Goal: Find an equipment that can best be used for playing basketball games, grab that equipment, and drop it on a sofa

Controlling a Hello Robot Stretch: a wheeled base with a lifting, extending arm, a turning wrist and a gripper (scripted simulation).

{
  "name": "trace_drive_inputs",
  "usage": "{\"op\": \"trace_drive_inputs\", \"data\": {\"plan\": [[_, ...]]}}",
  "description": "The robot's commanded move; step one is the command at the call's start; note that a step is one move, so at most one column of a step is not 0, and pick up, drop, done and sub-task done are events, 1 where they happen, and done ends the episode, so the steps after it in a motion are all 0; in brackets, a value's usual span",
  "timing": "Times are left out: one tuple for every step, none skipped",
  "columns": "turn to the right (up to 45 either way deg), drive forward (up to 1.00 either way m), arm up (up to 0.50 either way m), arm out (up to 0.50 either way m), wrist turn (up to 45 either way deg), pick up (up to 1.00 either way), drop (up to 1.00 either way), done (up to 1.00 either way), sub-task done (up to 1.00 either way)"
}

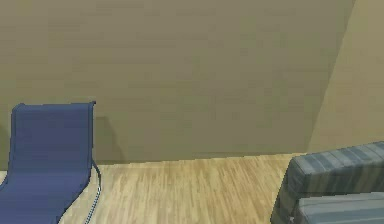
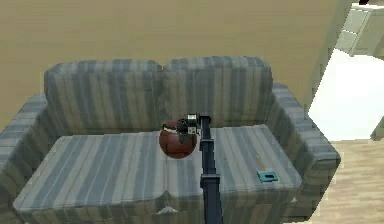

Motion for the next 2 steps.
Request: {"op": "trace_drive_inputs", "data": {"plan": [[0.0,0.00,0.10,0.00,0.0,0.00,0.00,0.00,0.00],[0.0,0.00,0.00,-0.08,0.0,0.00,0.00,0.00,0.00]]}}
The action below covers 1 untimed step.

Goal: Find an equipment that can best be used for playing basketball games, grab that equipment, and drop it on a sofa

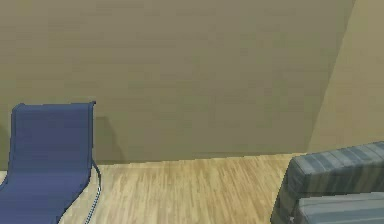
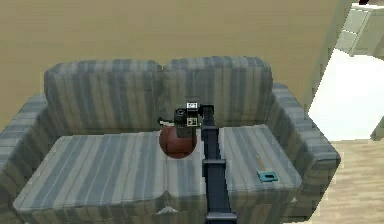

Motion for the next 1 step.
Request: {"op": "trace_drive_inputs", "data": {"plan": [[0.0,0.00,0.00,0.00,0.0,0.00,0.00,1.00,0.00]]}}
